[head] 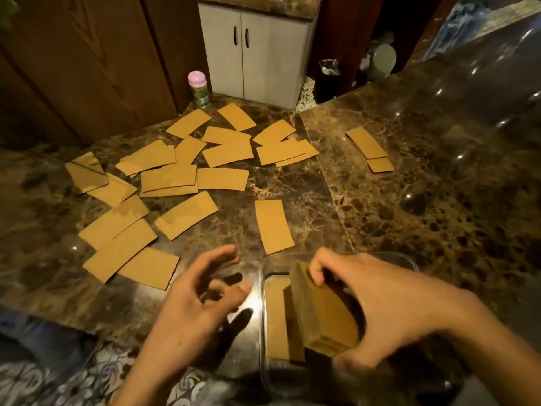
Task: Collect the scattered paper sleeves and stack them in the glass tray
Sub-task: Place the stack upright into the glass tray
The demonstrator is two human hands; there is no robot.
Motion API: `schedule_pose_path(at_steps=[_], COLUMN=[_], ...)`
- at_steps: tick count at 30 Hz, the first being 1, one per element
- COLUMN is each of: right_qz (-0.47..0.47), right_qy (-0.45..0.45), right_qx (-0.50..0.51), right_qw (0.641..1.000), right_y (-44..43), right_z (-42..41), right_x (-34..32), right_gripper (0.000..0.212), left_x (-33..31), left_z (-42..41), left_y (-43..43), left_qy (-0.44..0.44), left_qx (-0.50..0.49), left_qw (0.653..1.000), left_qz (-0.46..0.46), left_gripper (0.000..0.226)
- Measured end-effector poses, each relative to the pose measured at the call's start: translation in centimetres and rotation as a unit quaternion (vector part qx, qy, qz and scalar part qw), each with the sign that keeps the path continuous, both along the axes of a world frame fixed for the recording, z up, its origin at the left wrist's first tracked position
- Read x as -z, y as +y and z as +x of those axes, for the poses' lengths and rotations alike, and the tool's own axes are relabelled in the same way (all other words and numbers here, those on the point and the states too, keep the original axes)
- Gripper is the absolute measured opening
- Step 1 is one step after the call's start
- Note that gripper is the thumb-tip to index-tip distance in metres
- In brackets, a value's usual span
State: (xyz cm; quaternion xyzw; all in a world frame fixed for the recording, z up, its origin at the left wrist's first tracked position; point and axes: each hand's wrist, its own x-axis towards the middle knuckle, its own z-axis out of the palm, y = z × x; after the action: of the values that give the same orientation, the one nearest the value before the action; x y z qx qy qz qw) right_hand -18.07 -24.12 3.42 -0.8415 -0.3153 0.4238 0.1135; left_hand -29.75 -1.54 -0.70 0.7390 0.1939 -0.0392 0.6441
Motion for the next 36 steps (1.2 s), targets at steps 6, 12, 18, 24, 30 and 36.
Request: schedule_pose_path(at_steps=[6,12,18,24,30,36], right_qz=[-0.076,-0.063,-0.052,-0.021,-0.036,-0.014], right_qy=[-0.114,-0.197,-0.236,-0.203,-0.196,-0.152], right_qx=[-0.135,-0.121,-0.106,-0.063,-0.065,-0.065], right_qw=[0.981,0.971,0.965,0.977,0.978,0.986], right_y=[3.0,4.5,3.8,3.4,3.4,3.2], right_z=[-3.0,-5.0,-5.3,-4.8,-4.4,-2.7], right_x=[4.1,7.1,7.9,7.3,7.2,7.1], right_gripper=[0.117,0.112,0.107,0.101,0.098,0.088], left_x=[2.4,3.0,3.2,2.9,3.1,2.7], left_z=[-0.8,-1.3,-0.8,-0.5,0.1,1.2], left_y=[-1.6,-1.8,-2.5,-2.3,-2.3,-1.6], left_qy=[0.038,0.041,0.034,0.057,0.081,0.079], left_qx=[0.068,0.064,0.072,0.074,0.085,0.143], left_qw=[0.997,0.996,0.997,0.995,0.991,0.981], left_qz=[-0.028,-0.037,0.007,0.019,0.062,0.105], left_gripper=[0.053,0.056,0.065,0.069,0.074,0.071])
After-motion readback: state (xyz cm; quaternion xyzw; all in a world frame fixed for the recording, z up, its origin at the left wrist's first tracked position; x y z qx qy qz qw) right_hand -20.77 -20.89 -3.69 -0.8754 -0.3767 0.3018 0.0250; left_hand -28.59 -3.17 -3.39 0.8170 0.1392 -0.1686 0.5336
